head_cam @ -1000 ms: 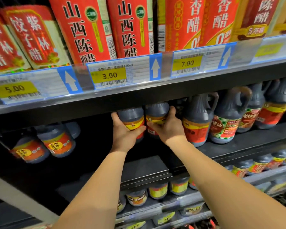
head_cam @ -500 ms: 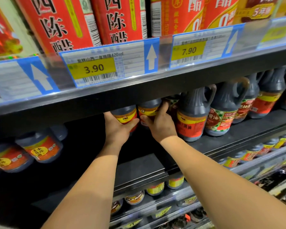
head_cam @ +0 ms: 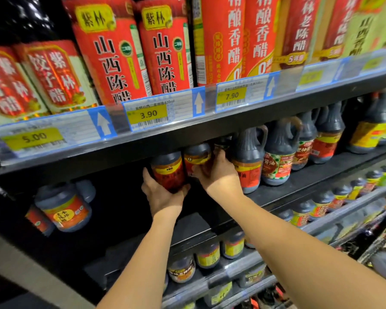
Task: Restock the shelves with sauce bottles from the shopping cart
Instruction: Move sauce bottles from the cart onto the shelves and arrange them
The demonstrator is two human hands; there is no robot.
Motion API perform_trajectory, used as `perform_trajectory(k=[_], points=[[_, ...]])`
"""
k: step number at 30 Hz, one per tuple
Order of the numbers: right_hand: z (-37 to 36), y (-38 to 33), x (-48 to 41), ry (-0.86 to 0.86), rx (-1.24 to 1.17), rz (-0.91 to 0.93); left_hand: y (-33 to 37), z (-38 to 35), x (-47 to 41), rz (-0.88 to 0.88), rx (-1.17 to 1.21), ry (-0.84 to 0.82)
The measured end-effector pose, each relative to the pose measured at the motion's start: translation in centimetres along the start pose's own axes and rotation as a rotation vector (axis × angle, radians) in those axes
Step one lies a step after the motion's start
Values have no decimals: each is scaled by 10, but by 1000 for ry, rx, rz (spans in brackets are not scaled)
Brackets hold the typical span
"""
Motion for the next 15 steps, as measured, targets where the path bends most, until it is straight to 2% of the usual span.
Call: perform_trajectory(k=[2, 5, 10, 15], points=[[20, 5, 13, 32, -52, 51, 6, 2, 20, -68, -11, 22], [56, 21, 32, 134, 36, 113, 13, -1, 54, -204, 3, -33], [123, 74, 72, 259, -36, 29, 30, -32, 121, -394, 127, -333], [188, 159, 116, 331, 93, -168, 34, -93, 205, -335, 180, -638]])
Point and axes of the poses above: each hand's wrist, its own x-axis away from the middle knuckle, its own z-axis out of the back of the hand, y = z × x, the point moved 1 cm from there along -x, towards the middle knuckle, and after that the axes turned 9 degrees about y, right-handed, at the moved point
